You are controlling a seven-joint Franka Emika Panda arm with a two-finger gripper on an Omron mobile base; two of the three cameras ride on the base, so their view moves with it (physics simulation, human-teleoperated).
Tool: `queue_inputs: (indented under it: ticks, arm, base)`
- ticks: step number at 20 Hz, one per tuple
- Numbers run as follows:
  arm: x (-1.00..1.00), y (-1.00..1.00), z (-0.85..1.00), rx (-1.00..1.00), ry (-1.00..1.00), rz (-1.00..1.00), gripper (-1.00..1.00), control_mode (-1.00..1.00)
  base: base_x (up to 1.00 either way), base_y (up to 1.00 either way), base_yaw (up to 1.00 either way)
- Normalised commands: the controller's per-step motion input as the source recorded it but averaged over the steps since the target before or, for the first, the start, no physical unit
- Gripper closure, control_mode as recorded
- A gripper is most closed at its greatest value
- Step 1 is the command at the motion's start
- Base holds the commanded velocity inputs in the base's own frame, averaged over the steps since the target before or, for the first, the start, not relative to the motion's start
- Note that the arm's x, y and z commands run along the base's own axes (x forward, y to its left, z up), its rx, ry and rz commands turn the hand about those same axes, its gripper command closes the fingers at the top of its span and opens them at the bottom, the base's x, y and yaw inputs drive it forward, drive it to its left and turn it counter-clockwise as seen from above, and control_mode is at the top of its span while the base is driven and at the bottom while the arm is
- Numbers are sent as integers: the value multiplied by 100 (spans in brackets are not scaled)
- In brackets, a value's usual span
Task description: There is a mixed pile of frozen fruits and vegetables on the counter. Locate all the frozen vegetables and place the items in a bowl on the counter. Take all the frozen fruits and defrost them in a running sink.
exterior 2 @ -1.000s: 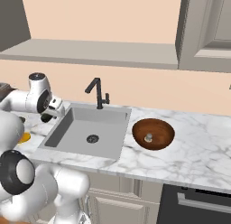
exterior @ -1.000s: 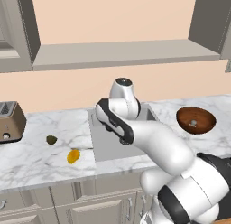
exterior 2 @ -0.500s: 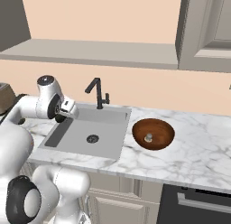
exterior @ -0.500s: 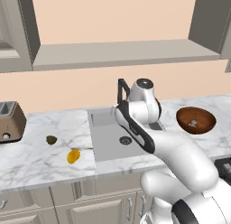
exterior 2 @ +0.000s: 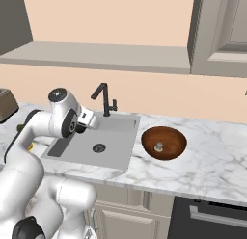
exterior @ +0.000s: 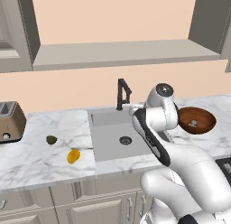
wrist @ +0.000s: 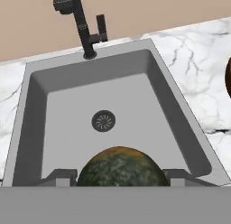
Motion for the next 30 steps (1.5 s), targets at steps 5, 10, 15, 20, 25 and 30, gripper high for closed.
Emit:
queue_inputs:
  ticks: [5,10,15,20,25,30]
  arm:
    - [0,-65,17,-3,-3,-14,100,-100]
    - [0,-72,12,-4,0,-19,100,-100]
    - [0,-70,10,-7,0,-23,100,-100]
    - [0,-70,9,-3,-1,-21,100,-100]
    - [0,-69,-2,0,0,-23,100,-100]
    - [19,-55,-31,1,4,-20,100,-100]
  base:
    - [0,0,0]
    - [0,0,0]
    - [0,0,0]
    - [0,0,0]
    - [0,0,0]
    - [0,0,0]
